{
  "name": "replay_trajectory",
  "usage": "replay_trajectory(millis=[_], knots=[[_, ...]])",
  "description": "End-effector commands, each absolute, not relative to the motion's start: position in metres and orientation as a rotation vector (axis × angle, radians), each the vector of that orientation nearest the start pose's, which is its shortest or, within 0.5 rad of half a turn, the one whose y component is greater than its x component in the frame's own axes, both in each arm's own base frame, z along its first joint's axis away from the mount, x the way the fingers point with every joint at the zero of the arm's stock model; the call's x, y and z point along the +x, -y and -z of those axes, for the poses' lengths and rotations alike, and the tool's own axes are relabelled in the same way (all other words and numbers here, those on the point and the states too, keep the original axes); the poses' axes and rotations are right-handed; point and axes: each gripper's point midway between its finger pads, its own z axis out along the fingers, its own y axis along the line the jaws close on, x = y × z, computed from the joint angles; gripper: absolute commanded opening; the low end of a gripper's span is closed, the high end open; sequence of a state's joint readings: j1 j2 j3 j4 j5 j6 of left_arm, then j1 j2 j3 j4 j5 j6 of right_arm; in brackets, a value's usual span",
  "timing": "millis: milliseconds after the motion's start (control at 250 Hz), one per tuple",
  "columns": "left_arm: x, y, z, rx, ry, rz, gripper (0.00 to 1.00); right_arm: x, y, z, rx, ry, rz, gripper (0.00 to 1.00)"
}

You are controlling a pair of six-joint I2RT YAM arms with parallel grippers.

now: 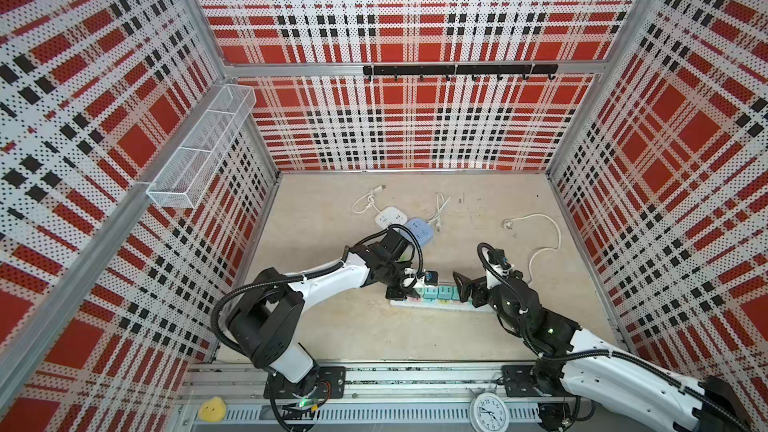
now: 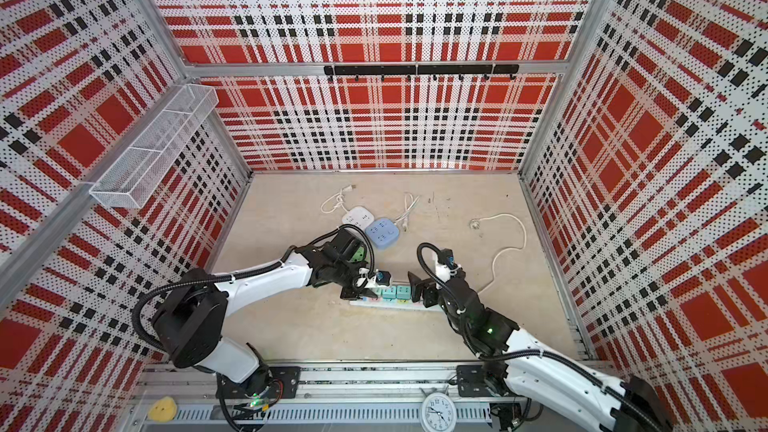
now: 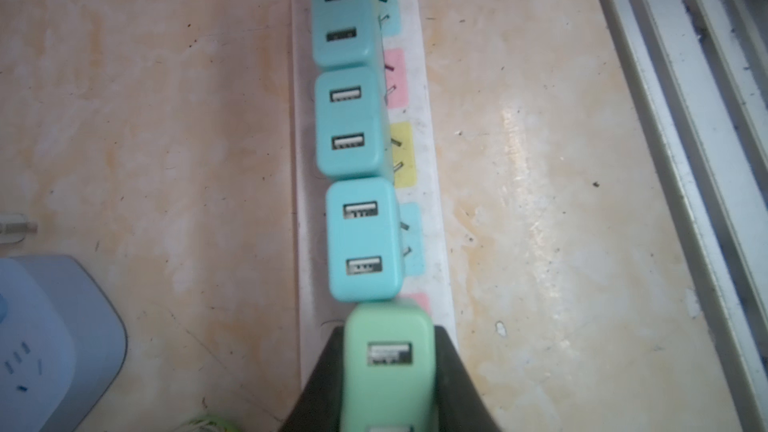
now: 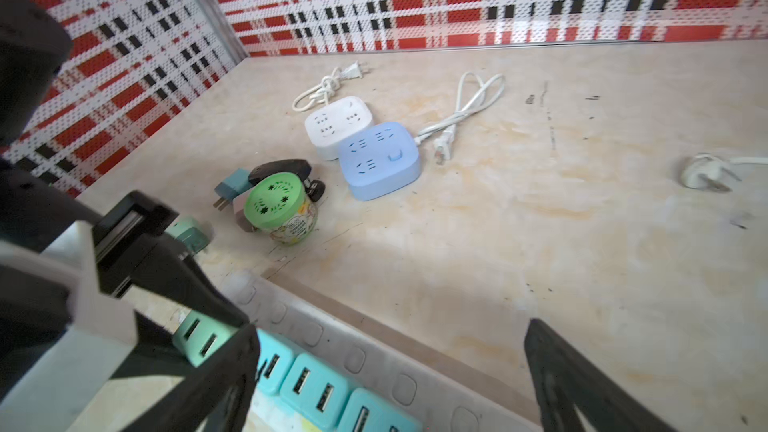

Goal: Insert the plug

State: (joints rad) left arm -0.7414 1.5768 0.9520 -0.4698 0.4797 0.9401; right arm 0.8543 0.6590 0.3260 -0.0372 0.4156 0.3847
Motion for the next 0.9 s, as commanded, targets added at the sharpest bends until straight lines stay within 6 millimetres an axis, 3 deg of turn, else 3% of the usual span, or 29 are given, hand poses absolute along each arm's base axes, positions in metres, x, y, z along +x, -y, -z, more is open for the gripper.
replay_trajectory(millis=[0,248,520,708,896], knots=[[0.205,0.316,-0.088,1.969,-1.576,0.63,0.0,0.232,-0.133,-0.167,-0.066,-1.951,-0.324,1.0],[0.209,0.334,-0.076,1.876,-1.622,0.618,0.0,0.224,-0.119,-0.19,-0.045,-1.912,-0.327,1.0],[0.223,0.332,-0.067,1.764,-1.657,0.55,0.0,0.221,-0.119,-0.192,-0.054,-1.909,-0.347,1.0],[0.217,0.335,-0.066,1.775,-1.649,0.591,0.0,0.221,-0.119,-0.191,-0.052,-1.92,-0.34,1.0],[0.212,0.335,-0.058,1.734,-1.748,0.601,0.0,0.222,-0.12,-0.19,-0.047,-1.922,-0.342,1.0]])
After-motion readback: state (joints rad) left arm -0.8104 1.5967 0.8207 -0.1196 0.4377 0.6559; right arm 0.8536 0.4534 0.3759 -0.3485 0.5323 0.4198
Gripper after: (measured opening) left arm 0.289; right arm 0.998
